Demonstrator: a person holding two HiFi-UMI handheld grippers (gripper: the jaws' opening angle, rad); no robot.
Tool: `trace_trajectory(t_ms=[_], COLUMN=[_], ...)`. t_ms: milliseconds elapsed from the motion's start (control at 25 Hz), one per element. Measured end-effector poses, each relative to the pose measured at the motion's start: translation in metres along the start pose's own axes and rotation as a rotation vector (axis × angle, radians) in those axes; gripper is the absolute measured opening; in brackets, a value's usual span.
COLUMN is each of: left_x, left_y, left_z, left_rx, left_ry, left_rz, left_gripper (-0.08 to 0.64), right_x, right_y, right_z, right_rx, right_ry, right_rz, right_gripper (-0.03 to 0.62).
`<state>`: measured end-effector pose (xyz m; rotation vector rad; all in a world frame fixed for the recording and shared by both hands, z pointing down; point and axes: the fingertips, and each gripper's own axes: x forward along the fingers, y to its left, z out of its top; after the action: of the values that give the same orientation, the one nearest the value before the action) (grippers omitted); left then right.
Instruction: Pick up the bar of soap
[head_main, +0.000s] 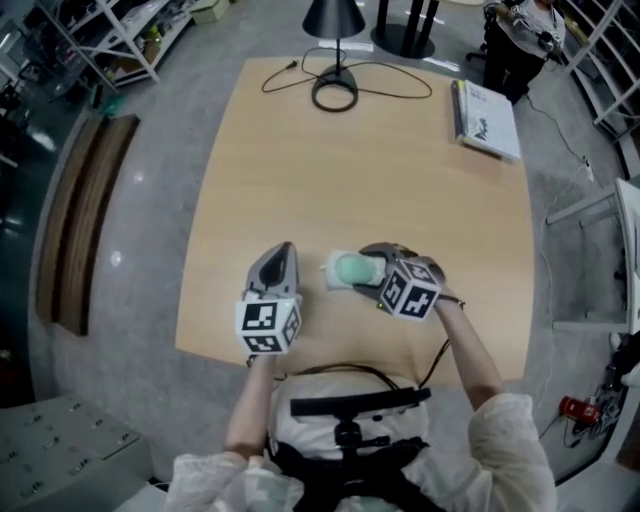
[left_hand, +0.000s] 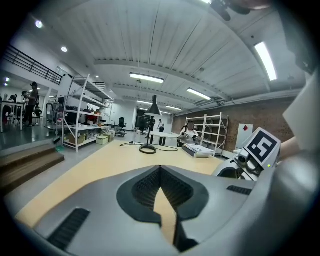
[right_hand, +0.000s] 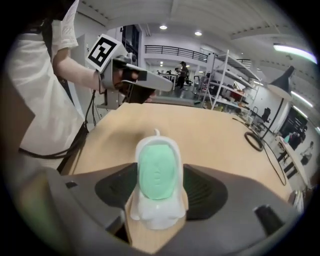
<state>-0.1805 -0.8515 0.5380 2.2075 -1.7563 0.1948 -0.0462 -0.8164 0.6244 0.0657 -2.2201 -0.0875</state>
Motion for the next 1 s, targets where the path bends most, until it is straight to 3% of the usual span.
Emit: trace_trajectory(t_ms=[280, 520, 1000], left_x=[0.009, 0.015, 0.024], left_y=[0.005, -0.001, -0.004], left_z=[-0.010, -0.020, -0.027], left_rx=[-0.009, -0.013, -0.022], left_ry=[0.031, 0.055, 0.067], left_rz=[0.014, 0.001, -0.012], left_gripper=[0.000, 0.000, 0.000], right_x=[0.013, 0.014, 0.014], right_y=[0.001, -0.002, 0.000], right_z=[-0.001, -0.002, -0.002], right_rx=[-0.087, 0.041, 0.028], right_ry=[0.048, 0.027, 0.021], right_rz=[0.119, 0.249, 0.245], right_gripper=[0.265, 0.259, 0.259])
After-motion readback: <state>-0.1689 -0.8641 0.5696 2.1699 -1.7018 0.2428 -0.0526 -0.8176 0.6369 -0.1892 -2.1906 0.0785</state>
